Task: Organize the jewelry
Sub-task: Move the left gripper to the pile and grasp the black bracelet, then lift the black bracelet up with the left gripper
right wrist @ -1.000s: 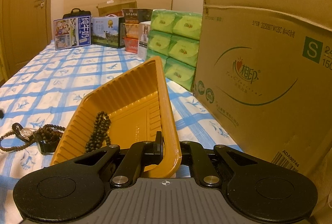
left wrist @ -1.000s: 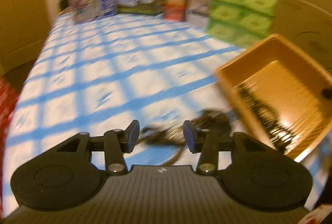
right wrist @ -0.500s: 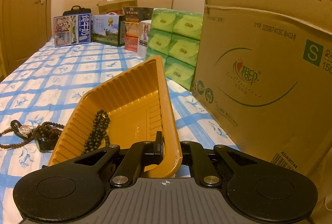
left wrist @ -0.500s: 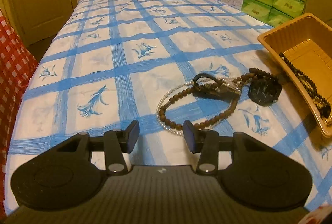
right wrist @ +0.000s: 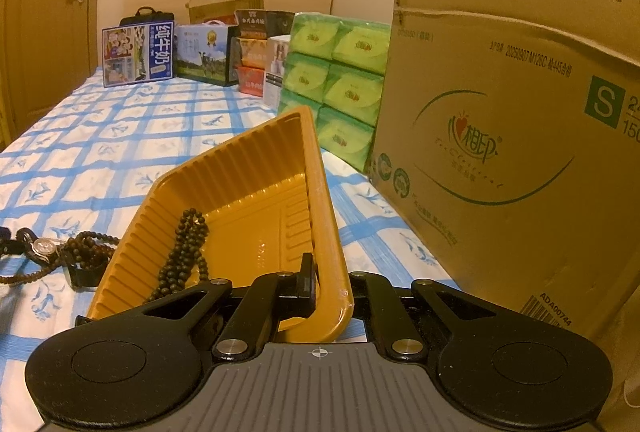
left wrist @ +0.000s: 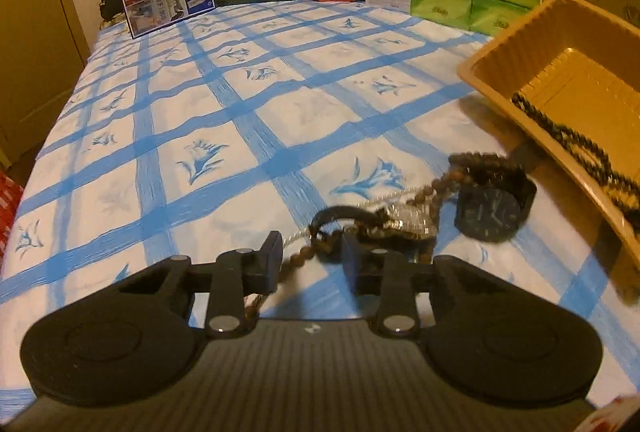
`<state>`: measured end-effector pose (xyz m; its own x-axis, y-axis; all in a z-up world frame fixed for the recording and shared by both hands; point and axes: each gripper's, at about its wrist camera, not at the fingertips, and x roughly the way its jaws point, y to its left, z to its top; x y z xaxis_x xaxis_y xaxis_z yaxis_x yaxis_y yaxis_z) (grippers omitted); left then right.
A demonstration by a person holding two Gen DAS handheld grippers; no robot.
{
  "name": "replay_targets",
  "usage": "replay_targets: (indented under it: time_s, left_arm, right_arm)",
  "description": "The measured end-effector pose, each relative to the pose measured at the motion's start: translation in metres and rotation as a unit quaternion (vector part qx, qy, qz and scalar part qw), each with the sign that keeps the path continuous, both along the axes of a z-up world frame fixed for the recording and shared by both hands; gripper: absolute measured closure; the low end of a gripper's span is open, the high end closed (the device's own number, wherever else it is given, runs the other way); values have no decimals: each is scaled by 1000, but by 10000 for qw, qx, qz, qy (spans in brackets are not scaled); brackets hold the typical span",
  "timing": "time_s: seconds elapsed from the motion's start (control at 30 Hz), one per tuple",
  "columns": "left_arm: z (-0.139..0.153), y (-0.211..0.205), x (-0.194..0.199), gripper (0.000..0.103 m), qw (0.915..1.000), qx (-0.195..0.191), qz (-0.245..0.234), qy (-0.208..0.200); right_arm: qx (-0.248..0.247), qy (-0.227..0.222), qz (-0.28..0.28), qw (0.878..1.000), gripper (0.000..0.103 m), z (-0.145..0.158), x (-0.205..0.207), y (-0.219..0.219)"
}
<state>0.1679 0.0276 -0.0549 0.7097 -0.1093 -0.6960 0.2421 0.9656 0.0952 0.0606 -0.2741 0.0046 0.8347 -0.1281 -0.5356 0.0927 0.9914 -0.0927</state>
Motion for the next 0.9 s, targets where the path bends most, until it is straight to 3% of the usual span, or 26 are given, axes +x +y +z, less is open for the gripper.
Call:
replay_targets:
  time_s: [0.17,0.3,0.87,0.9]
  left_arm:
    - [1,3,9,87,9996,-267,40,97]
    - [2,0,8,95,9998,-187,-14,115]
    - [52,-5,-17,97,9991,-291,-161,-266]
    - [55,-6,-18,103,9990,-288,-179,-282]
  right_arm:
    - [-6,-4,-7,10000,98,0,1,0]
    - [-6,-1,-6,10000,98,0,1,0]
    - [0,-31,17,10000,98,0,2,1]
    - [1,-32,15,10000,98,1,2,1]
